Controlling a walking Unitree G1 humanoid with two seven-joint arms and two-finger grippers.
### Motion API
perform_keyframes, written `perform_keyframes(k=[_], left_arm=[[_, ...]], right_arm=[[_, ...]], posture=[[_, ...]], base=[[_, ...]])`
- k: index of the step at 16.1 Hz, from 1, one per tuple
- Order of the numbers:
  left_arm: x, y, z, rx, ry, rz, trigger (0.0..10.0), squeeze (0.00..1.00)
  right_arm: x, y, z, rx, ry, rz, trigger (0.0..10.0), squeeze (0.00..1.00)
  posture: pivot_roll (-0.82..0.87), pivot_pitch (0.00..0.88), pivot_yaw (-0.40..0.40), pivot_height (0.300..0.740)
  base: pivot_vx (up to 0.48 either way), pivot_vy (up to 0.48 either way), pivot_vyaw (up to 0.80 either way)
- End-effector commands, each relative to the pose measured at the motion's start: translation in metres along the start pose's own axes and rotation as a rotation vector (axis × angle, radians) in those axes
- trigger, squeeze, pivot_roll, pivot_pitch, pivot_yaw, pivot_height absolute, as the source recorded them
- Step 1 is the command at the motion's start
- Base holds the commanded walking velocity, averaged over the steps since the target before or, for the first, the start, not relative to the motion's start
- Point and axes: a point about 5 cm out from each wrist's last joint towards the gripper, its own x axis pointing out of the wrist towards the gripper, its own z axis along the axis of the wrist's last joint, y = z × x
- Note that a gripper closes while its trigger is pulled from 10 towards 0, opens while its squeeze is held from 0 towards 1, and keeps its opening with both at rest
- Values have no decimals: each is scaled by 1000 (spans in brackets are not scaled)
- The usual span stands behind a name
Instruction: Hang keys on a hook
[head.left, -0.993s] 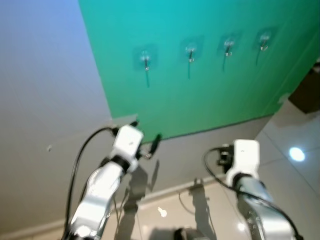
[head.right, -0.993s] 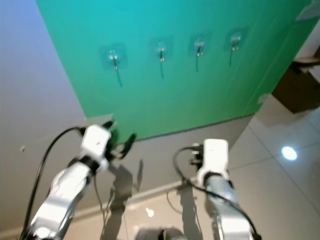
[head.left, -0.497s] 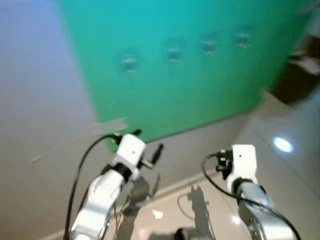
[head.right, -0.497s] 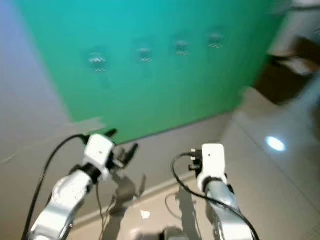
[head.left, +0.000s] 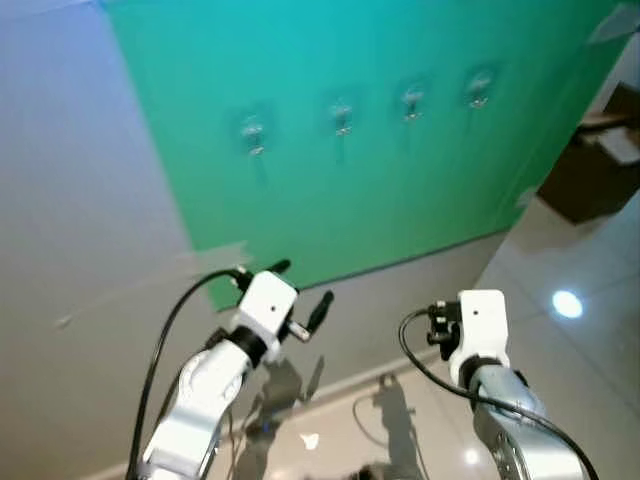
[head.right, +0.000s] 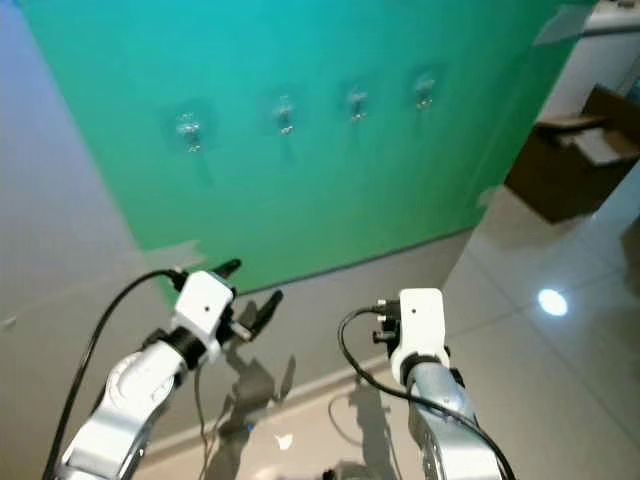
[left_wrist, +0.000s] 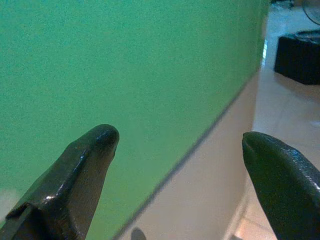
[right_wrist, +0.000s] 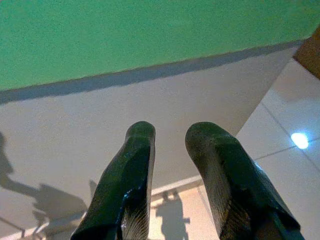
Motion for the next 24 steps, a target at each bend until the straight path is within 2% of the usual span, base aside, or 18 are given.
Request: perform_keyframes(k=[1, 4, 7, 9, 18, 24], left_arm=[[4, -5, 4, -2, -18, -26, 10000, 0], [5, -6, 4, 0, -20, -36, 10000, 0], [7, -1, 1, -6, 7, -2, 10000, 0], [8, 2, 2, -1, 0, 13, 10000, 0], [8, 6, 2, -23, 3, 43, 10000, 0], [10, 5, 2, -28, 5, 34, 10000, 0]], right_arm=[[-2, -8, -1, -13, -1, -37, 10000, 0], [-3, -9, -2, -17, -1, -46, 10000, 0], [-3, -10, 0, -55, -5, -61, 10000, 0], [-1, -9, 4, -96, -18, -51, 10000, 0], [0, -6, 10, -59, -45, -39, 10000, 0], [-1, -6, 10, -37, -46, -37, 10000, 0]], posture=[[-149, 0, 17, 718], [-153, 0, 22, 718], [-153, 0, 23, 718], [-152, 0, 25, 718], [-145, 0, 17, 718], [-154, 0, 25, 718]], base=[[0, -454, -800], [0, -456, -800], [0, 0, -800], [0, 0, 0], [0, 0, 0], [0, 438, -622]])
